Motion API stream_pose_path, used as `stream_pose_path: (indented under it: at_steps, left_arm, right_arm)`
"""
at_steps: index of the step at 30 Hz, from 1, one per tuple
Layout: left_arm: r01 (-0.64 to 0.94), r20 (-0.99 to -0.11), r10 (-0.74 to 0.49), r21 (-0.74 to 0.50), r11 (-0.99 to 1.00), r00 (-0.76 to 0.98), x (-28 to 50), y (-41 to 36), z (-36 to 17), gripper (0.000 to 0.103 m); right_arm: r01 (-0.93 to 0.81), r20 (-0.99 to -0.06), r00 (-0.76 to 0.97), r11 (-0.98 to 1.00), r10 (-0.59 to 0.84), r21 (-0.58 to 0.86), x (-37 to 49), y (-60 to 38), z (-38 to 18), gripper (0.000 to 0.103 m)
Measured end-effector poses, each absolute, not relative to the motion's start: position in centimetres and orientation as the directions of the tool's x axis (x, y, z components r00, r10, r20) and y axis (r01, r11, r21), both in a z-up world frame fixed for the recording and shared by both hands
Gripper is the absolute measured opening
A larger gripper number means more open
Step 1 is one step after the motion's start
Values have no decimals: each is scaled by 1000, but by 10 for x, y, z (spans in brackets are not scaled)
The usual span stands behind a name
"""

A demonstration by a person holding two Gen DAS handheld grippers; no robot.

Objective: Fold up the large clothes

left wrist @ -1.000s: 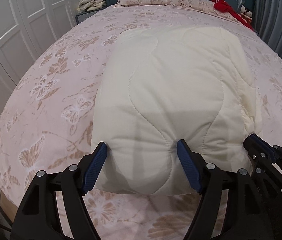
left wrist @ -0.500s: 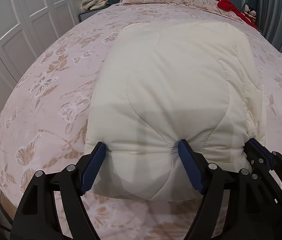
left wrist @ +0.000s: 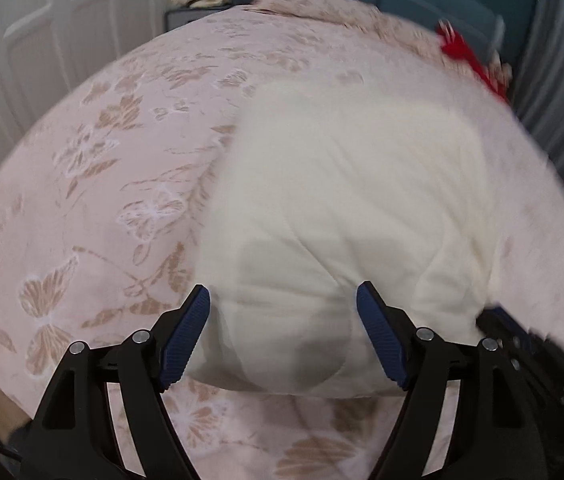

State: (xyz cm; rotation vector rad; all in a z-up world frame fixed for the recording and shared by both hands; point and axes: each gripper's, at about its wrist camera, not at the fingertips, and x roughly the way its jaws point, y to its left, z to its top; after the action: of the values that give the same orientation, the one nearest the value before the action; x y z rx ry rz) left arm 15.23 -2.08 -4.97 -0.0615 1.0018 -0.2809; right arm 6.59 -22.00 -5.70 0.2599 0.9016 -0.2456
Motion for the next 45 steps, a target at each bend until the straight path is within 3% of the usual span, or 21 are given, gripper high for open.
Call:
stream_pose_path:
  at_steps: [2,9,13,19,24,29,34,39,45]
  left_arm:
    - [156,-809,-276,-228,961,519,160,-2,-41,76]
    - [95,-817,-258,-245,965,515,169,25,-42,76]
    - [120,-843,-268,-240,963,466,157,18,-65,76]
    - [105,-851,-278,-259,960,446,153,16,-79,77]
    - [133,-848,-252,-215,968,466,141,15,-68,77]
    - [178,-861,-196,-126,976,469,133,-4,-83,78]
    - [179,-858,-167,-89,980,485,141,-12,-94,85]
    - [192,-849,-155,-65,979,505,149,-17,-97,86]
    - [225,-829,-125,1,974,545,167,-29,-96,86]
  right_arm:
    - [340,-777,623,927,-94,160,57,-231,-46,31]
    - [374,-783,616,907,-86,194,47,-241,-41,32]
    - [367,-820,554,926,-142,87,55,-237,-60,32]
    - [428,-853,517,885,-73,184,54,-260,-82,31]
    - [372,-818,560,922,-132,107,31,-232,-57,31]
    - [369,-859,494,927,-133,68,47,-228,-92,30]
    - [363,-879,463,929,-114,70,71,-231,-115,29]
    - [331,-866,472,944,-164,2,90,-219,-118,20]
    - [333,-854,482,943,-194,-26,118,-216,-118,16]
